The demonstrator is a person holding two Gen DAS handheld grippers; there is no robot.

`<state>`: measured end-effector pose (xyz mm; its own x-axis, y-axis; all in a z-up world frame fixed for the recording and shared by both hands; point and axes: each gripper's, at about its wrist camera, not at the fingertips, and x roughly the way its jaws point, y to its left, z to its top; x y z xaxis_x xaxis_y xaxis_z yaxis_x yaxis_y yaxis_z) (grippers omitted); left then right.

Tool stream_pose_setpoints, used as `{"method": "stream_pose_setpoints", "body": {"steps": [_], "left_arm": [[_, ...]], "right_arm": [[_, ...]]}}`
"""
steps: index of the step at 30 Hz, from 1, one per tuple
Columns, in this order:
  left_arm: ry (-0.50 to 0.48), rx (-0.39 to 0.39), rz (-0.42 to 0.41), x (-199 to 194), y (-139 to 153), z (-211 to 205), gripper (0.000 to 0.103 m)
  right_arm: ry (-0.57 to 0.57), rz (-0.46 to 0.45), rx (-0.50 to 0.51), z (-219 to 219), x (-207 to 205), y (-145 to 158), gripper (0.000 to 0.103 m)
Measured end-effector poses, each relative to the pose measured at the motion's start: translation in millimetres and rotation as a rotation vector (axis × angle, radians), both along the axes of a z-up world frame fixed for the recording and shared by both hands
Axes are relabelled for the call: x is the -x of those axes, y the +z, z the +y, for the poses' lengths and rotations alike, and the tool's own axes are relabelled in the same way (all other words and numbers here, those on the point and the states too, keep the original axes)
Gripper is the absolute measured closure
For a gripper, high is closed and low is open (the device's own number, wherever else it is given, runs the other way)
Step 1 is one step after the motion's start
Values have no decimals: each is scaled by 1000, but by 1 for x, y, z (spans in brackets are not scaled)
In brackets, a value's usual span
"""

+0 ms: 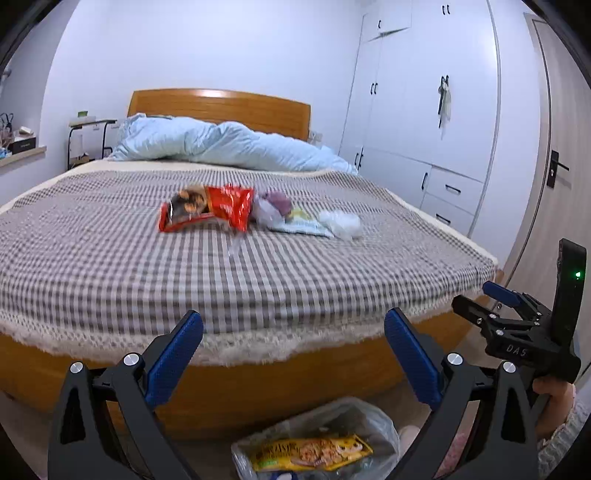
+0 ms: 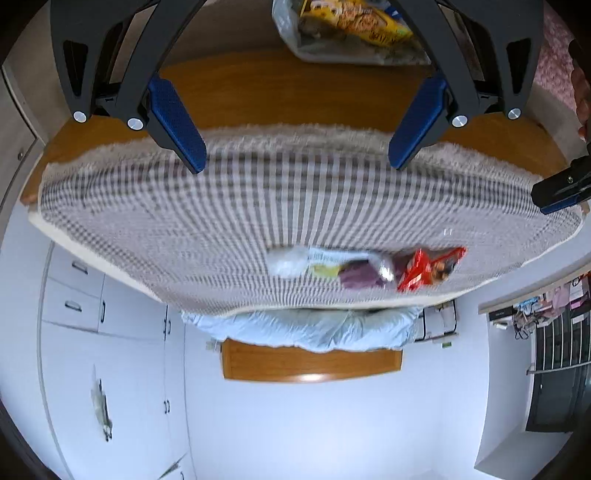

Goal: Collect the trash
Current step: 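Raise both open grippers out of the bin toward the bed, then move both open grippers over the bed toward the white plastic bag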

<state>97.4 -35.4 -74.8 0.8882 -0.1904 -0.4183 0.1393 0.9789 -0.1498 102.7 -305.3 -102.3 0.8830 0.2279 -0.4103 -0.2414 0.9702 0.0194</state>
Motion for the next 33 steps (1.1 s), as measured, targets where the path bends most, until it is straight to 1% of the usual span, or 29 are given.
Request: {"method": "stream_pose_setpoints", "body": {"steps": [5, 8, 12, 19, 28, 33], "left_arm": [[4, -10, -52, -12, 16, 2, 8], [10, -19, -79, -20, 25, 3, 8], [20, -16, -108, -30, 36, 5, 8], [25, 5, -143, -49, 53, 8, 8], [47, -15, -218, -74, 76, 7, 8], [76, -34, -233, -91, 83, 9, 8]], "right_arm": [[-6, -66, -13, -1, -15, 22, 8], [2, -97, -32, -1, -25, 35, 8], [8, -126, -30, 3, -37, 48, 8], [19, -159, -43, 12, -56, 66, 8], [33, -227, -33, 28, -75, 87, 8], [55, -224, -77, 33, -91, 93, 8]]}}
